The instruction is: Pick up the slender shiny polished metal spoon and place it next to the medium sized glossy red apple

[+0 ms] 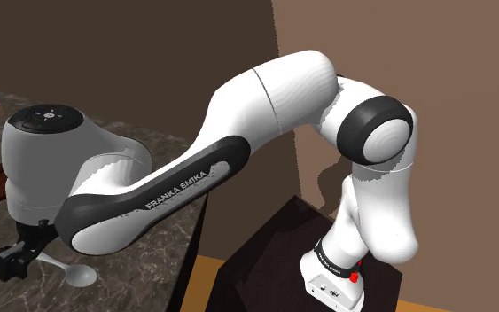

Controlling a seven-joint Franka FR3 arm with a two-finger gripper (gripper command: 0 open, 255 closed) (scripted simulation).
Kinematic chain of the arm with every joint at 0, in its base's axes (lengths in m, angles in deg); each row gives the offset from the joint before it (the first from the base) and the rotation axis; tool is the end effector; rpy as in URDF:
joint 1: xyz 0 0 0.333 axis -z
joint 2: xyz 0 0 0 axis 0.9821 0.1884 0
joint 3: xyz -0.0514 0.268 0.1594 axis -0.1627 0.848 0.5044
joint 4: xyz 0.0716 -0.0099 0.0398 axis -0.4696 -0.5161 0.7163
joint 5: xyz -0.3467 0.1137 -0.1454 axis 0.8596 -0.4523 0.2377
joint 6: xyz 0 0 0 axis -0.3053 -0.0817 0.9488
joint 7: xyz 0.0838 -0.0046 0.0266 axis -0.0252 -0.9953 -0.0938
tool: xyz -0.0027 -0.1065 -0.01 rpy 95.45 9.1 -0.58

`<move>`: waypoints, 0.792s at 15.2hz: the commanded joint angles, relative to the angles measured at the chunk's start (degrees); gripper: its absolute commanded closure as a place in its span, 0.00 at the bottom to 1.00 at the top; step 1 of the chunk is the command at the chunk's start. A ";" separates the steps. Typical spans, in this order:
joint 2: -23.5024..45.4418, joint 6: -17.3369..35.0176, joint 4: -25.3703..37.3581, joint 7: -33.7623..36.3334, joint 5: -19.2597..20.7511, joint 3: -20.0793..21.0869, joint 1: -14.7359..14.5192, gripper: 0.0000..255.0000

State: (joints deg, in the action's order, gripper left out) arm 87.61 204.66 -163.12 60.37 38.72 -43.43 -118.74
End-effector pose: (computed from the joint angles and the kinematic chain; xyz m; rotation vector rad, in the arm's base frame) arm 0.4404 0.5365 0.3462 -2.9089 -0.5710 -0.2932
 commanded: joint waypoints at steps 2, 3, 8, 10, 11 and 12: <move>-1.46 -1.11 -0.33 -0.23 -0.39 0.25 0.24 0.00; -2.88 -2.27 -0.56 -0.47 -0.79 0.48 0.46 0.00; -5.32 -4.44 -0.78 -0.90 -1.51 0.86 0.83 0.00; -5.32 -4.44 -0.77 -0.90 -1.51 0.86 0.83 0.00; -5.32 -4.44 -0.77 -0.90 -1.51 0.86 0.83 0.00; -5.32 -4.44 -0.77 -0.90 -1.51 0.86 0.83 0.00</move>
State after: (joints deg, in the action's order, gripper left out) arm 82.30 200.23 -163.88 59.48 37.21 -42.58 -117.91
